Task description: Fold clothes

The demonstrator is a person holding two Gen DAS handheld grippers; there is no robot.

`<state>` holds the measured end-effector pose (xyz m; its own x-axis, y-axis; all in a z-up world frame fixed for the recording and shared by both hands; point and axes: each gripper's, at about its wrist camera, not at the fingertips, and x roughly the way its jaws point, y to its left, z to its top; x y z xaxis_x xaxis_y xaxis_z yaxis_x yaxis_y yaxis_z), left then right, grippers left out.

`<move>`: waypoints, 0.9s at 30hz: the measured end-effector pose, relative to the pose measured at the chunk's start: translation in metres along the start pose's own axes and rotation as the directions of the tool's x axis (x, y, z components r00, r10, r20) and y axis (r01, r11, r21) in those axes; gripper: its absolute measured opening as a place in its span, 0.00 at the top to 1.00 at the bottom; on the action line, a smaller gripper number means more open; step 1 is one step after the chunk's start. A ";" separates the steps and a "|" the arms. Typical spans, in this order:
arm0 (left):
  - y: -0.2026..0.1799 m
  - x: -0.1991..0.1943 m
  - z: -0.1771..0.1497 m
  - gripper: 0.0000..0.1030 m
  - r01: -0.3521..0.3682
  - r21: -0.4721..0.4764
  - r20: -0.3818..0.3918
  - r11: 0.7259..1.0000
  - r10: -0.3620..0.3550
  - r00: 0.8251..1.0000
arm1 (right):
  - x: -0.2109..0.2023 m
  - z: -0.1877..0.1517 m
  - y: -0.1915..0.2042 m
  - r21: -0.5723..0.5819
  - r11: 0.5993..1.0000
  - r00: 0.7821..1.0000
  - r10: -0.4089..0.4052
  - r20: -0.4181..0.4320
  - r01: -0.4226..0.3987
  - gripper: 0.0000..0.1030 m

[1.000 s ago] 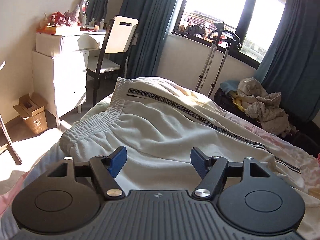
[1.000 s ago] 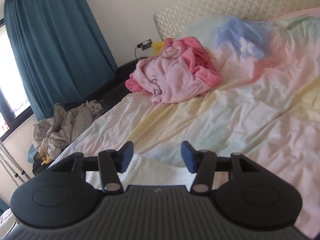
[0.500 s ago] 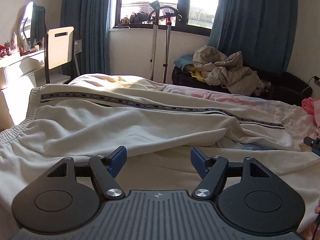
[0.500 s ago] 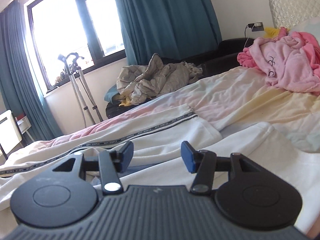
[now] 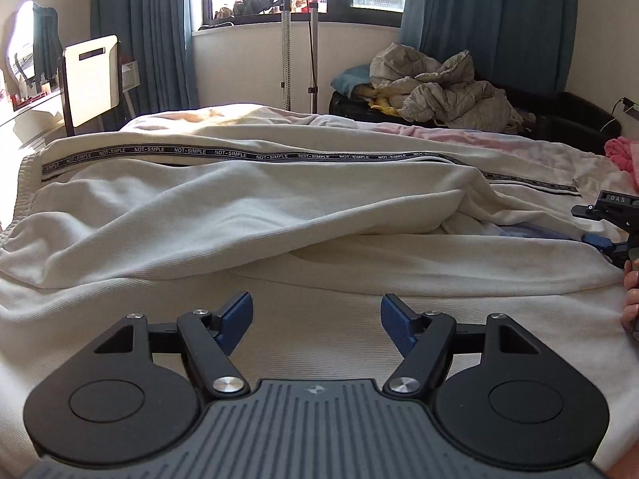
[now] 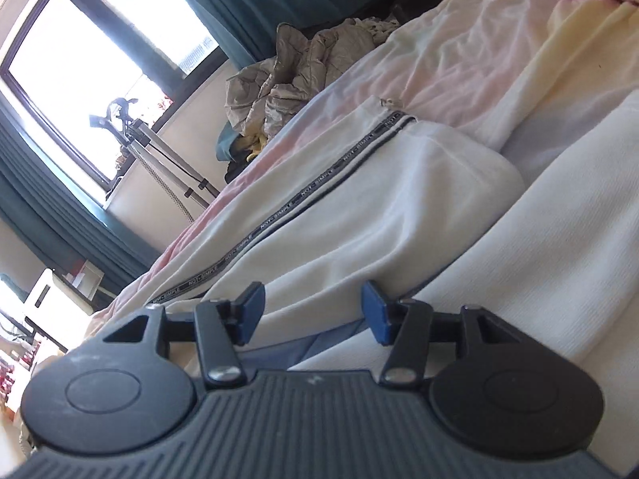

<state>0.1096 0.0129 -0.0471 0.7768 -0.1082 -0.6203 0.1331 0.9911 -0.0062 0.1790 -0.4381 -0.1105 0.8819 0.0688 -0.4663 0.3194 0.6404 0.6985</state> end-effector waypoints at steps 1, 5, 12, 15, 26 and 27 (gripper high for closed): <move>0.000 0.002 -0.001 0.28 0.005 -0.004 -0.005 1.000 -0.005 1.000 | 0.003 0.004 -0.005 0.045 0.999 1.000 0.010 -0.016 -0.010 0.47; -0.003 0.008 -0.002 0.28 0.021 -0.024 -0.022 1.000 -0.021 1.000 | -0.012 0.009 0.000 0.190 0.980 0.992 0.078 -0.100 -0.058 0.33; -0.013 0.019 -0.002 0.28 -0.001 -0.030 -0.043 1.000 0.000 0.999 | -0.004 0.003 0.005 0.199 0.979 0.985 0.077 -0.155 -0.045 0.21; -0.017 0.007 -0.001 0.28 -0.007 -0.036 -0.025 0.999 0.006 1.000 | -0.005 0.007 -0.001 0.232 0.971 0.994 0.079 -0.075 -0.059 0.26; -0.039 -0.056 0.004 0.28 0.002 -0.047 0.111 0.999 0.003 0.994 | -0.018 0.035 -0.051 0.386 0.923 0.995 -0.027 0.092 -0.011 0.54; -0.041 -0.059 0.003 0.28 0.007 -0.042 0.118 0.999 -0.002 0.993 | -0.022 0.034 -0.051 0.405 0.914 0.997 -0.036 0.075 0.002 0.53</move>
<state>0.0607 -0.0214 -0.0078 0.8437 -0.1186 -0.5236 0.1124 0.9927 -0.0437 0.1552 -0.4983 -0.1171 0.8935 -0.0114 -0.4489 0.4344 0.2754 0.8576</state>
